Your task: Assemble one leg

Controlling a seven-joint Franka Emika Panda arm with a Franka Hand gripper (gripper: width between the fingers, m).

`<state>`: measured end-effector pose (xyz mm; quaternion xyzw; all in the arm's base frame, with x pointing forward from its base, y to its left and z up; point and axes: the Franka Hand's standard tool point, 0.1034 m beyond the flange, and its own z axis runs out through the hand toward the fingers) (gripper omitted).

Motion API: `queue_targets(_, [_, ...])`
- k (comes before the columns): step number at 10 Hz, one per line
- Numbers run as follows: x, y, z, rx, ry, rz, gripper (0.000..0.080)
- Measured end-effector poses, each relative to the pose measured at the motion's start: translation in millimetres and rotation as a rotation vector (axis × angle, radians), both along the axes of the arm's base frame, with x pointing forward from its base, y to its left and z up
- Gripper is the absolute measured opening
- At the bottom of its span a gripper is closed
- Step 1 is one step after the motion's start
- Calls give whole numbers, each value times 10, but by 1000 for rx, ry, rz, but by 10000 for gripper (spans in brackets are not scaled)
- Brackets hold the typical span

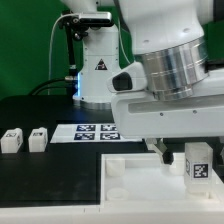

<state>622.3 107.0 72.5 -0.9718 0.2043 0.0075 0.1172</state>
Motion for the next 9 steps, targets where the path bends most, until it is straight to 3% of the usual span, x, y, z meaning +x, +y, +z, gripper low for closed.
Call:
queue_targets(1, [-2,1,-11,-17,-37,129,649])
queue_targets(3, [0,15,-24,-19,-54,139,649])
queue_targets(4, [0,14,-26,-19,-53,134,528])
queue_targets(5, [-1,21,-25,-12,-31,38,340])
queue_targets(9, [0,49,-22,18,56,-331,294])
